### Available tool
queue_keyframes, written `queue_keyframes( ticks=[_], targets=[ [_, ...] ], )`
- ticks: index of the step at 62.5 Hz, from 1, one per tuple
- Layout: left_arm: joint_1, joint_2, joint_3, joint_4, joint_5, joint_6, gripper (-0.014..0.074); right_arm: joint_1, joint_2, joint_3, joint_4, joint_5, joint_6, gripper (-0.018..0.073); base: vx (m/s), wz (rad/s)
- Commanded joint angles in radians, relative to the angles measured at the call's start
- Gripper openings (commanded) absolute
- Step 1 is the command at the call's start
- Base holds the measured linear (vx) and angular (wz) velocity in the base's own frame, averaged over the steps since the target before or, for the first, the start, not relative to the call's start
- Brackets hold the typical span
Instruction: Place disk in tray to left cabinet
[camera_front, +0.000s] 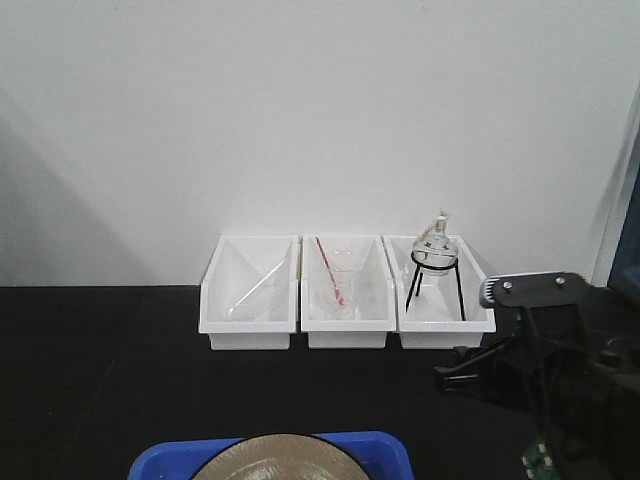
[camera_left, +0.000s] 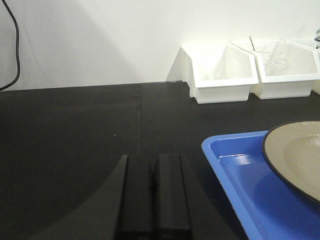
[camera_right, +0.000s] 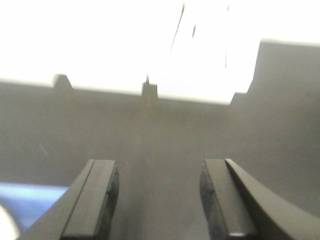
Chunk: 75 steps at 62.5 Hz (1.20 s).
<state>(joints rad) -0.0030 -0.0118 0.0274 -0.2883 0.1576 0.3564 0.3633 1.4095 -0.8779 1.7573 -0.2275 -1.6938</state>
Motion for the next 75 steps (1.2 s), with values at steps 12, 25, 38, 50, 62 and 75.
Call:
queue_keyframes(
  ticks=[12, 25, 38, 50, 62, 75],
  targets=[
    [0.0, -0.015, 0.013, -0.011, -0.082, -0.003, 0.0, -0.004, -0.307, 0.156, 0.015, 0.014, -0.016, 0.0356, 0.0, 0.0],
    [0.0, -0.015, 0.013, -0.011, -0.182, -0.002, 0.0, -0.004, -0.379, 0.193, -0.015, 0.017, -0.016, 0.0347, 0.0, 0.0],
    [-0.003, -0.015, -0.014, -0.077, -0.468, -0.159, 0.0, -0.004, -0.386, 0.193, -0.009, 0.017, -0.013, 0.0347, 0.0, 0.0],
    [-0.003, 0.023, -0.278, -0.086, -0.077, -0.192, 0.0, -0.004, -0.386, 0.193, 0.003, 0.017, -0.013, 0.0347, 0.0, 0.0],
    [-0.003, 0.343, -0.575, -0.06, 0.206, -0.184, 0.0, -0.004, -0.386, 0.193, 0.003, 0.022, -0.013, 0.0347, 0.0, 0.0],
    [-0.003, 0.732, -0.788, -0.038, 0.415, -0.112, 0.0, -0.004, -0.384, 0.193, 0.003, 0.025, -0.013, 0.0347, 0.0, 0.0]
  ],
)
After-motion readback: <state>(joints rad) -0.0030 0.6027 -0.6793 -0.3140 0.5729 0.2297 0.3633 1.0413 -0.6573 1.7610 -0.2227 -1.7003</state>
